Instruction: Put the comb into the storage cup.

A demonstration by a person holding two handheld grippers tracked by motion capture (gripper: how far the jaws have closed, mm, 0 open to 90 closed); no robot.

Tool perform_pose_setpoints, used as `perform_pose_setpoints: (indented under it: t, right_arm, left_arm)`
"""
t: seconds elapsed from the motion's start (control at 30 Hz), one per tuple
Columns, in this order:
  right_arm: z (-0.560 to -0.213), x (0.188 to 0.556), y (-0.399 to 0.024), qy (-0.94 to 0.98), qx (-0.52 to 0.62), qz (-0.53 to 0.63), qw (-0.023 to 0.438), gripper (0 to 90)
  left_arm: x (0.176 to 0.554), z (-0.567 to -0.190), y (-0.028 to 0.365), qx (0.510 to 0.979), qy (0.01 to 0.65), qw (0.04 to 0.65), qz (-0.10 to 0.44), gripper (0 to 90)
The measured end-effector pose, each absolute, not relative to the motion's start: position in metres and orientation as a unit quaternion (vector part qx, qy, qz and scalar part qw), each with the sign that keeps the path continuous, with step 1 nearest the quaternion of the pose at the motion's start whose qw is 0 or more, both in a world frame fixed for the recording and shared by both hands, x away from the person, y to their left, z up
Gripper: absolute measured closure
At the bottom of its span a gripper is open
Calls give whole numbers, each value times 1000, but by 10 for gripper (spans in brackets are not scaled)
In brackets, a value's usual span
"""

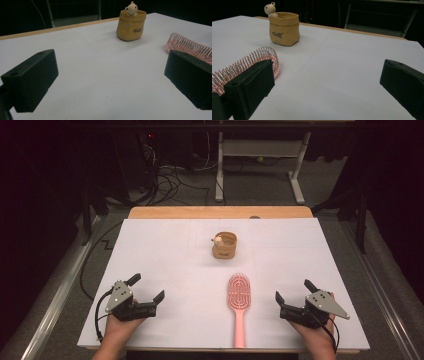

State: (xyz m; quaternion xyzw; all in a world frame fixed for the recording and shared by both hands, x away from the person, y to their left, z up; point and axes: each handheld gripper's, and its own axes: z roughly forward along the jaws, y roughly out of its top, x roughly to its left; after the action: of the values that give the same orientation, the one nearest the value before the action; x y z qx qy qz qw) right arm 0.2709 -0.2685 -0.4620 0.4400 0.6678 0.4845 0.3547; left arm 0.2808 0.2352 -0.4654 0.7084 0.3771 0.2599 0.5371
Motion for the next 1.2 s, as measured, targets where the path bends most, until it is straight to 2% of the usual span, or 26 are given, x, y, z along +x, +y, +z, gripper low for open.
perform_pose_setpoints:
  t: [0.37, 0.57, 0.7, 0.93, 1.0, 1.03, 1.07, 1.13, 1.17, 1.2]
  right_arm:
    - [-463, 269, -267, 670, 439, 481, 355, 10]
    - [-463, 270, -266, 675, 438, 478, 352, 75]
    - [-461, 269, -266, 678, 438, 478, 347, 178]
    - [-459, 269, -264, 681, 442, 477, 337, 273]
    - [-459, 269, -263, 688, 440, 477, 325, 382]
    - [-459, 269, -263, 688, 440, 477, 325, 382]
    - [-458, 270, -262, 698, 435, 476, 312, 458]
    - [-458, 270, -261, 702, 432, 475, 308, 490]
    - [-458, 270, -260, 706, 431, 473, 303, 540]
    - [-457, 270, -257, 718, 422, 473, 288, 631]
  left_arm:
    - [281, -465, 235, 705, 375, 542, 263, 0]
    - [282, -465, 235, 708, 373, 541, 259, 0]
    - [281, -465, 236, 709, 373, 540, 258, 0]
    - [281, -465, 235, 708, 372, 542, 259, 0]
    - [281, -465, 235, 709, 373, 540, 257, 0]
    - [281, -465, 235, 709, 373, 540, 257, 0]
    - [281, -465, 235, 709, 374, 539, 258, 0]
    - [281, -465, 235, 709, 374, 539, 258, 0]
    - [281, -465, 236, 709, 374, 540, 258, 0]
    - [281, -465, 235, 708, 375, 540, 258, 0]
